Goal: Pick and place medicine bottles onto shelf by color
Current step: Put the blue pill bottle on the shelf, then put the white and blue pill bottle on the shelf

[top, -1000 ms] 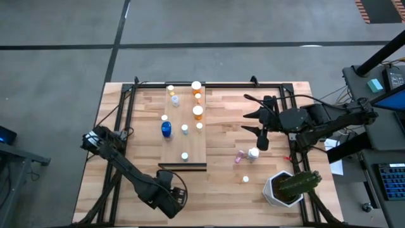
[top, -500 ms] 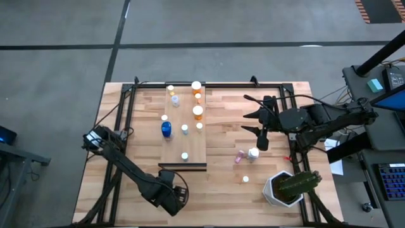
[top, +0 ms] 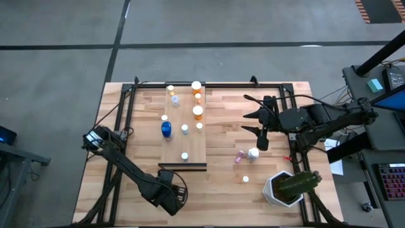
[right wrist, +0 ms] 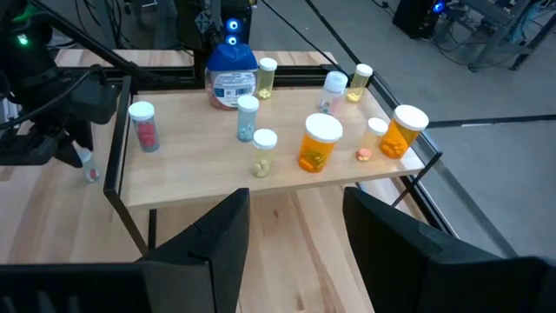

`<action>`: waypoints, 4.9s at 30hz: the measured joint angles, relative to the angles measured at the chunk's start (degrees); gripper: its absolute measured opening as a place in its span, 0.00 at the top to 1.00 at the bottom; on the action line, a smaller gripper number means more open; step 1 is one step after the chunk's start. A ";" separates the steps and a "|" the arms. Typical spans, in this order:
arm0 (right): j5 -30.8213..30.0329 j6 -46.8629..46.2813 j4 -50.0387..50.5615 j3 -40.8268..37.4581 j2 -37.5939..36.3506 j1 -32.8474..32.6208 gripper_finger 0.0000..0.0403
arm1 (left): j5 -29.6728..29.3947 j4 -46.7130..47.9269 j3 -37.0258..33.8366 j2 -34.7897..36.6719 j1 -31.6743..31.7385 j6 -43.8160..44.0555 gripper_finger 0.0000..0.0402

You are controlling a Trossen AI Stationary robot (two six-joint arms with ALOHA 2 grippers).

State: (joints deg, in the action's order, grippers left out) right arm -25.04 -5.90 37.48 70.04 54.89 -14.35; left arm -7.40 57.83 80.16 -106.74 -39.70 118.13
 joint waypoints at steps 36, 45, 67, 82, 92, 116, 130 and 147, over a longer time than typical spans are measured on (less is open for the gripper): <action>-0.05 1.67 -0.07 0.00 0.04 0.00 0.56 | 24.07 4.08 33.80 8.46 7.97 -18.06 0.76; -0.07 1.48 -0.07 0.00 0.04 0.00 0.56 | 14.55 4.32 42.21 9.30 14.23 -43.32 0.76; -2.78 -0.53 -0.58 0.00 0.04 0.02 0.56 | -0.51 30.47 41.98 15.15 47.69 -75.35 0.76; -6.64 -2.02 -0.99 0.02 1.48 2.61 0.56 | -0.61 32.21 31.92 10.78 53.59 -87.73 0.76; -6.62 -1.93 -0.99 0.02 4.14 3.67 0.56 | -2.34 32.21 24.25 10.99 53.59 -84.56 0.76; -6.58 -1.45 -0.98 0.02 5.14 3.69 0.56 | -4.03 28.96 20.16 11.21 53.13 -72.38 0.74; -6.57 -1.34 -0.95 0.02 5.11 3.67 0.56 | -5.14 27.86 19.79 11.21 53.20 -72.21 0.74; -6.43 -1.96 -0.91 0.02 5.09 3.63 0.56 | -4.89 27.99 17.92 11.60 53.20 -72.50 0.51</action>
State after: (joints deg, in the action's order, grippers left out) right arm -31.46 -7.86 36.58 70.06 59.99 -10.72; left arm -12.29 85.81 98.08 -95.14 13.50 45.63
